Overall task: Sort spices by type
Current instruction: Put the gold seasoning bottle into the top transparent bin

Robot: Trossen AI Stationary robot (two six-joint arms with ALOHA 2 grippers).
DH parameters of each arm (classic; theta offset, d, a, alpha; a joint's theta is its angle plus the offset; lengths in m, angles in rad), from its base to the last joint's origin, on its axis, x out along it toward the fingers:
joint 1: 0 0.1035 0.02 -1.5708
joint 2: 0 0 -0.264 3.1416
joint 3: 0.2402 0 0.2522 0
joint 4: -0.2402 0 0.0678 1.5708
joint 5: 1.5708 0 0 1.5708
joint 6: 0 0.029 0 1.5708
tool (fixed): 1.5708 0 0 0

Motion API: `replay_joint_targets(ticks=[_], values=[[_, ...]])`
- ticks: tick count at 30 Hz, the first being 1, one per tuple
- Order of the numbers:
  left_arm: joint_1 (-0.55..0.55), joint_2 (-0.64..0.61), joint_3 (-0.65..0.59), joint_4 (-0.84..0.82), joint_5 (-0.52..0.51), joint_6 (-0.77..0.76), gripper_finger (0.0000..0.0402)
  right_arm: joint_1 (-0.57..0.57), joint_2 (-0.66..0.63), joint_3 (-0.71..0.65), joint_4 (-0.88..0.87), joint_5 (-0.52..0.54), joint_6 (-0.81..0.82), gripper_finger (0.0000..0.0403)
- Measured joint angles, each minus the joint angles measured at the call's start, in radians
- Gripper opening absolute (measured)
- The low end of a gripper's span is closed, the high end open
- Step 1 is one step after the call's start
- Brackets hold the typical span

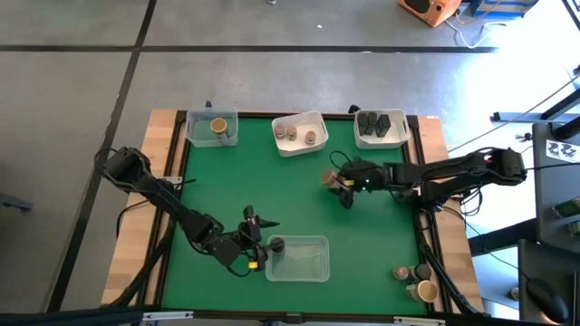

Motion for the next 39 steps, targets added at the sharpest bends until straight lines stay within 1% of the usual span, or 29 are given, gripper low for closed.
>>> replay_joint_targets(ticks=[4, 7, 11, 15, 18, 20, 22, 24, 26, 29, 31, 33, 35, 39], values=[[0.004, 0.000, 0.000, 0.003, -0.001, -0.018, 0.0237, 0.000, 0.022, -0.094, 0.294, 0.048, -0.054, 0.0291], [0.009, 0.000, 0.000, 0.021, -0.003, -0.021, 0.0237, 0.000, 0.067, -0.138, 0.467, 0.058, -0.082, 0.0291], [0.023, 0.000, 0.000, 0.026, -0.003, -0.028, 0.0237, 0.000, 0.163, -0.152, 0.612, 0.054, -0.101, 0.0291], [0.056, 0.001, 0.000, 0.022, -0.001, -0.089, 0.0237, 0.000, 0.281, -0.153, 0.753, 0.047, -0.141, 0.0291], [0.108, -0.001, 0.001, 0.018, 0.043, -0.106, 0.0237, 0.000, 0.354, -0.153, 0.880, 0.038, -0.167, 0.0291], [0.157, -0.002, 0.011, 0.012, 0.110, -0.104, 0.0237, 0.000, 0.387, -0.151, 0.943, 0.023, -0.183, 0.0291], [0.215, -0.002, 0.028, -0.004, 0.200, -0.096, 0.0237, 0.000, 0.413, -0.151, 0.979, 0.012, -0.195, 0.0291], [0.280, -0.002, 0.053, -0.064, 0.267, -0.102, 0.0237, 0.000, 0.431, -0.149, 0.991, 0.012, -0.213, 0.0291], [0.347, -0.002, 0.078, -0.144, 0.292, -0.119, 0.0237, 0.000, 0.449, -0.144, 0.993, 0.012, -0.228, 0.0291], [0.439, -0.004, 0.100, -0.246, 0.299, -0.132, 0.0237, 0.000, 0.474, -0.137, 0.993, 0.011, -0.252, 0.0291], [0.491, 0.000, 0.100, -0.297, 0.335, -0.130, 0.0237, 0.000, 0.484, -0.134, 1.015, -0.012, -0.261, 0.0291], [0.531, 0.020, 0.100, -0.318, 0.383, -0.129, 0.0237, 0.000, 0.492, -0.134, 1.049, -0.036, -0.266, 0.0291], [0.556, 0.056, 0.100, -0.310, 0.410, -0.119, 0.0237, 0.000, 0.499, -0.132, 1.080, -0.056, -0.267, 0.0291], [0.586, 0.111, 0.099, -0.238, 0.428, -0.057, 0.0237, 0.000, 0.518, -0.112, 1.081, -0.105, -0.280, 0.0291]])
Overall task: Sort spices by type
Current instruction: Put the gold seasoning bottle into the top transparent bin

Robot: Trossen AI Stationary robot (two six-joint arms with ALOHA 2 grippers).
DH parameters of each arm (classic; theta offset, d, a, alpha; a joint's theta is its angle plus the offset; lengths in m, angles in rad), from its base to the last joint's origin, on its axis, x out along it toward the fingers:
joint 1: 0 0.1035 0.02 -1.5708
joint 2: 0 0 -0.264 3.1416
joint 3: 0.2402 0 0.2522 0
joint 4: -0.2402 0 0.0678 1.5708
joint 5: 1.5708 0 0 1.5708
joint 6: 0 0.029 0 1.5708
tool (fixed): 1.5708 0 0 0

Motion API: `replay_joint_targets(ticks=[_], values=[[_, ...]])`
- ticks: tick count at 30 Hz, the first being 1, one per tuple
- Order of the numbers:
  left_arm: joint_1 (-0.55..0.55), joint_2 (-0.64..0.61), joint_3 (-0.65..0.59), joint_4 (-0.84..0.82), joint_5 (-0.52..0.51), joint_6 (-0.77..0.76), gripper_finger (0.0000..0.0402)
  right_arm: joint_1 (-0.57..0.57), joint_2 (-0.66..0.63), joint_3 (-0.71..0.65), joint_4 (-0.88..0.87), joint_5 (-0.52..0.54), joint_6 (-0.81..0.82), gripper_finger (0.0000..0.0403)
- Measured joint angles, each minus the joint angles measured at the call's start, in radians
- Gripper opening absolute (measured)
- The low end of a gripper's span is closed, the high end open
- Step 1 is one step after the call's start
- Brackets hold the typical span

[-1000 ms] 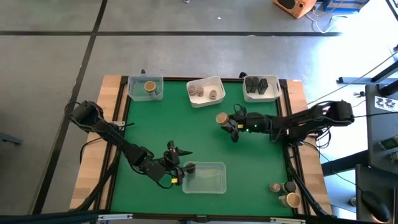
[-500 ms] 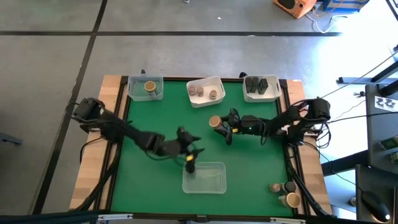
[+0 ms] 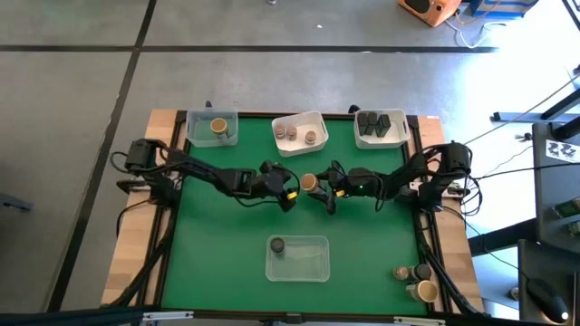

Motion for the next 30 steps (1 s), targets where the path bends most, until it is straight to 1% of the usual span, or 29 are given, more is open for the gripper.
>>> replay_joint_targets(ticks=[5, 7, 10, 13, 17, 21, 23, 26, 30], values=[[0.018, 0.017, -0.002, 0.093, -0.004, 0.120, 0.0237, -0.001, 0.042, 0.017, 0.000, -0.014, -0.012, 0.0291], [0.018, 0.018, -0.002, 0.122, -0.002, 0.143, 0.0237, -0.001, 0.051, 0.018, 0.007, -0.006, -0.007, 0.0298], [0.016, 0.016, 0.000, 0.137, 0.002, 0.149, 0.0237, 0.000, 0.062, 0.020, 0.011, -0.002, -0.004, 0.0303], [0.016, 0.022, 0.000, 0.133, 0.025, 0.138, 0.0237, 0.000, 0.063, 0.027, 0.001, 0.002, -0.012, 0.0297], [0.016, 0.023, 0.000, 0.119, 0.027, 0.133, 0.0237, 0.000, 0.063, 0.046, -0.032, 0.003, -0.015, 0.0294], [0.011, 0.021, 0.001, 0.094, 0.030, 0.134, 0.0237, 0.000, 0.065, 0.053, -0.055, 0.003, -0.016, 0.0322], [0.006, 0.003, 0.001, 0.028, 0.029, 0.131, 0.0237, 0.000, 0.066, 0.052, -0.064, 0.012, -0.015, 0.0338], [-0.003, -0.045, 0.004, -0.072, 0.027, 0.085, 0.0237, 0.000, 0.065, 0.053, -0.083, 0.052, 0.027, 0.0358], [-0.021, -0.107, 0.004, -0.119, 0.026, 0.059, 0.0237, 0.000, 0.063, 0.052, -0.105, 0.057, 0.038, 0.0379]])
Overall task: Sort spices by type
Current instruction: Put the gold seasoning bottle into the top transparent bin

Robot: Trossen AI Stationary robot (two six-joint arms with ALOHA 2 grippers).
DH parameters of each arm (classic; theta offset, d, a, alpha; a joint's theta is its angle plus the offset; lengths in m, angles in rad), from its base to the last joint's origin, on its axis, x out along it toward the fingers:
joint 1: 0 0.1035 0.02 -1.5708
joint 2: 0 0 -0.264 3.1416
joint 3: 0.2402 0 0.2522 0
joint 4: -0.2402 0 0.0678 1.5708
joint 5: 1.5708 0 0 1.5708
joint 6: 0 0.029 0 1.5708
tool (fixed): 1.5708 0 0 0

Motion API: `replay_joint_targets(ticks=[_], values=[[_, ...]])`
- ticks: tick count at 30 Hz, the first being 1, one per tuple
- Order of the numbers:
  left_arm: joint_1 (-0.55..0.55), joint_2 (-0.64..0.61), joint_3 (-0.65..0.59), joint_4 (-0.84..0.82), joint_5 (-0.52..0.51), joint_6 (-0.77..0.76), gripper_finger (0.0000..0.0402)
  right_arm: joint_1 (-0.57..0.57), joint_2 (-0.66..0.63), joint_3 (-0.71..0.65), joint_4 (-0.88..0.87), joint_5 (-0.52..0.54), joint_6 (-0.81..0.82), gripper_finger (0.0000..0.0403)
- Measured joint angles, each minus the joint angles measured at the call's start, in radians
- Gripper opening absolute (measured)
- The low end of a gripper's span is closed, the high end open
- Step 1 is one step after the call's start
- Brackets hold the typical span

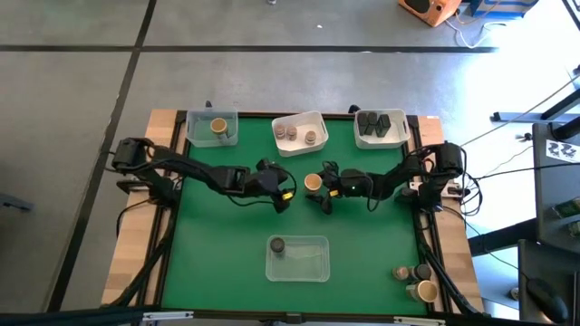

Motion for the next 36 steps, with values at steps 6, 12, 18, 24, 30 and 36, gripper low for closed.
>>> replay_joint_targets(ticks=[6, 12, 18, 24, 30, 36], values=[[-0.016, -0.047, 0.001, 0.068, 0.002, 0.027, 0.0237, 0.001, -0.074, 0.000, -0.101, -0.010, -0.024, 0.0391], [-0.005, -0.028, 0.000, 0.161, 0.013, 0.037, 0.0237, 0.001, -0.211, -0.001, -0.304, -0.010, -0.041, 0.0392], [0.026, -0.026, 0.015, 0.226, 0.112, 0.024, 0.0237, 0.001, -0.349, -0.001, -0.490, 0.021, -0.055, 0.0392], [0.034, -0.026, 0.067, 0.212, 0.131, 0.080, 0.0237, 0.001, -0.430, -0.001, -0.579, 0.027, -0.069, 0.0392], [-0.034, -0.025, 0.100, 0.357, 0.144, 0.299, 0.0237, 0.001, -0.456, -0.001, -0.664, 0.027, -0.080, 0.0392], [-0.055, -0.025, 0.101, 0.566, 0.141, 0.403, 0.0237, 0.000, -0.445, -0.001, -0.628, 0.027, -0.121, 0.0392]])
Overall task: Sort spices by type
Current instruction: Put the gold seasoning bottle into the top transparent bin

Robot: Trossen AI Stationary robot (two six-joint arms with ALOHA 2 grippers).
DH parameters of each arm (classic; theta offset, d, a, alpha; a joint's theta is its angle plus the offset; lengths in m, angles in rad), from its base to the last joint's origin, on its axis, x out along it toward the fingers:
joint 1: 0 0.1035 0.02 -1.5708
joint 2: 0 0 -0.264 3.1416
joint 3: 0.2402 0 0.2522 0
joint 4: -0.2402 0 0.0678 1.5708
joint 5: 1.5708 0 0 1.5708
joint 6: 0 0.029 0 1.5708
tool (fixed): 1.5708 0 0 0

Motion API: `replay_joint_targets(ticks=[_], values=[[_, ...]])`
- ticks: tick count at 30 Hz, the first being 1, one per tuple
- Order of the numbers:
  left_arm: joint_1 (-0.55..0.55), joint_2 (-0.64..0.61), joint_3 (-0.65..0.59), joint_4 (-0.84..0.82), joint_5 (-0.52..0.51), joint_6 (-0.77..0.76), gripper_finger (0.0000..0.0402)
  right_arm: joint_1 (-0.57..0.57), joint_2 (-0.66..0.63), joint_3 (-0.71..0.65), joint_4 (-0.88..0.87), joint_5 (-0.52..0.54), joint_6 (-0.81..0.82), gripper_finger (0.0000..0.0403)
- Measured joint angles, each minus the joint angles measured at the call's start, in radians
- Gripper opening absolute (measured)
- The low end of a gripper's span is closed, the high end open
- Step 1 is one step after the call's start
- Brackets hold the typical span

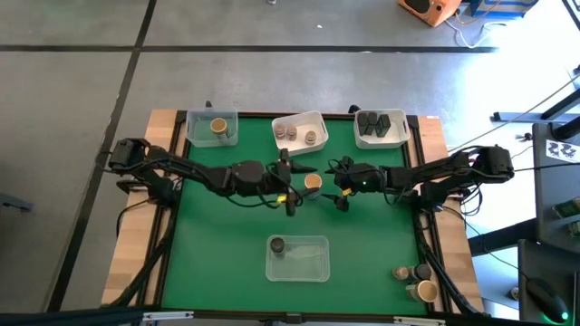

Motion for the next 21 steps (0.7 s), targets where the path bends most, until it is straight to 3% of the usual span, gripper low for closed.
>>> replay_joint_targets(ticks=[4, 10, 14, 21], values=[[0.012, 0.000, 0.026, -0.073, 0.000, -0.055, 0.0248, 0.000, 0.000, 0.000, -0.001, 0.000, 0.002, 0.0392], [0.026, 0.035, 0.168, -0.391, -0.001, -0.109, 0.0299, 0.000, 0.000, 0.000, -0.002, 0.000, 0.011, 0.0392], [0.026, 0.078, 0.211, -0.528, -0.054, -0.143, 0.0309, 0.000, 0.000, 0.000, -0.007, 0.000, 0.017, 0.0392], [0.030, 0.138, 0.204, -0.589, -0.091, -0.190, 0.0305, 0.000, 0.000, 0.000, -0.035, -0.009, 0.026, 0.0392]])
